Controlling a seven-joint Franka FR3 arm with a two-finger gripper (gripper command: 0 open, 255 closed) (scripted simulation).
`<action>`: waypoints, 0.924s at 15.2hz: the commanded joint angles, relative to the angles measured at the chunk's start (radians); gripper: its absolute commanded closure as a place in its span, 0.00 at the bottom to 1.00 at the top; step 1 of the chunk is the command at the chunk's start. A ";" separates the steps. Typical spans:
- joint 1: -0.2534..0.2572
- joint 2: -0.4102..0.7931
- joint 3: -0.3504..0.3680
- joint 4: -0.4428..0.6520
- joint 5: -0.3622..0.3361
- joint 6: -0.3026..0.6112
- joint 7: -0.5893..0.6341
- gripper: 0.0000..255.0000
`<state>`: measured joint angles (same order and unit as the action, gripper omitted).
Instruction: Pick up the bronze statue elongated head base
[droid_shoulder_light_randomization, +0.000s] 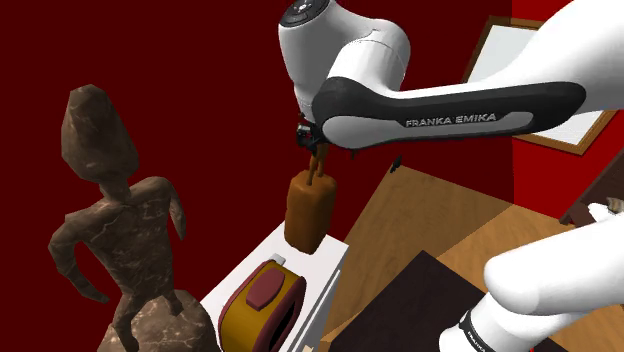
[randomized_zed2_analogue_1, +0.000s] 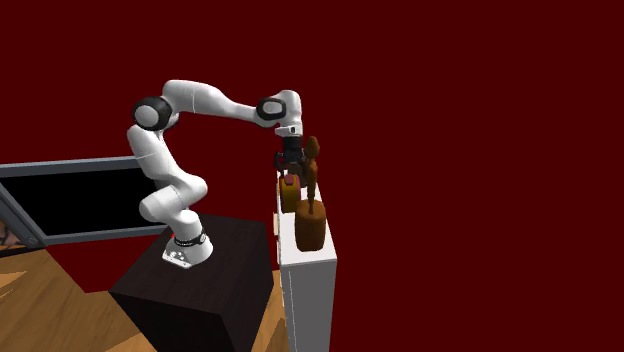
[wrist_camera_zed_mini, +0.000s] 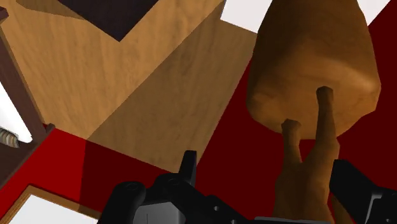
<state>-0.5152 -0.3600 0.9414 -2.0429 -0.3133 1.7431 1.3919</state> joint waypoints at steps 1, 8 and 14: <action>-0.135 0.165 0.195 0.108 -0.161 -0.086 0.224 0.00; -0.056 0.569 0.299 0.236 -0.504 -0.316 0.568 0.00; -0.053 0.585 0.293 0.202 -0.515 -0.289 0.598 1.00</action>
<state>-0.5685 0.2245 1.2341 -1.8392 -0.8282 1.4529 1.9874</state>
